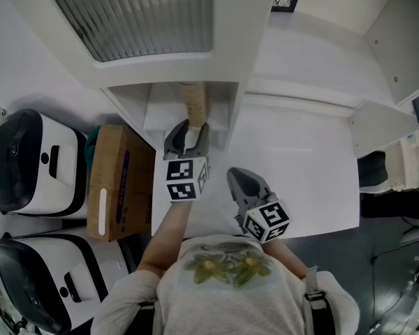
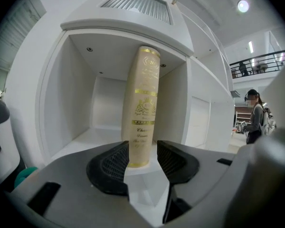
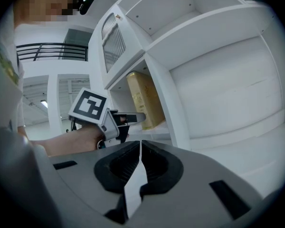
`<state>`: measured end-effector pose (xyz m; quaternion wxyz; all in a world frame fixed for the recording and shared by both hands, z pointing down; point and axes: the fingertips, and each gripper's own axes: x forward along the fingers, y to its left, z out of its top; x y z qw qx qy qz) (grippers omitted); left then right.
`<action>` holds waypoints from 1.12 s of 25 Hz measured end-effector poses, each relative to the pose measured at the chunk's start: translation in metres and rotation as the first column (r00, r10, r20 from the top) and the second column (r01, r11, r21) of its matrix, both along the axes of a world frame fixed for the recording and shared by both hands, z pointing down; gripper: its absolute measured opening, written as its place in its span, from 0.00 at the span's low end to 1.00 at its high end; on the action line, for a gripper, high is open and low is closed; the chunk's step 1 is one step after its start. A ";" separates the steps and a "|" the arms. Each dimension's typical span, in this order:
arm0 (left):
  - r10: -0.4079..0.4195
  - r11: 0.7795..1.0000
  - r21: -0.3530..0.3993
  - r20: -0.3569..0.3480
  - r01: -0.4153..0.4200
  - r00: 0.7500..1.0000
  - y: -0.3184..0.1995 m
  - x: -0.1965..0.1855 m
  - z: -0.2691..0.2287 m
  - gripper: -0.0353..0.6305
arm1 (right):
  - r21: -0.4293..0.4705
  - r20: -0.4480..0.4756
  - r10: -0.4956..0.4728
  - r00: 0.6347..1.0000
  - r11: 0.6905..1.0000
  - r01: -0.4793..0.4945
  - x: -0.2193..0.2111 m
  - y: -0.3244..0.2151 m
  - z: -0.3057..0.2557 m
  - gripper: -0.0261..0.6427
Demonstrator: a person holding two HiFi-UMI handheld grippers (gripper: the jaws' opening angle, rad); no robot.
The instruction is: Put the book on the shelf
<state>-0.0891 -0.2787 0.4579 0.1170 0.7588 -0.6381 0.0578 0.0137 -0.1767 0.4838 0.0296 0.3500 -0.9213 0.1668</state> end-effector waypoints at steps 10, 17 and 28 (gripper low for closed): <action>0.214 0.977 0.012 -0.023 -0.214 0.976 0.060 0.028 0.025 0.11 | 0.026 -0.029 -0.045 0.999 0.999 0.046 -0.007 0.007 -0.001 0.09; 0.285 0.958 0.009 -0.079 -0.285 0.955 0.102 0.039 0.031 0.09 | 0.085 -0.063 -0.034 0.997 0.996 0.039 -0.004 0.009 -0.013 0.09; 0.299 0.951 -0.045 -0.107 -0.305 0.948 0.130 0.043 0.046 0.09 | 0.089 -0.100 -0.057 0.993 0.994 0.066 -0.009 0.018 -0.010 0.09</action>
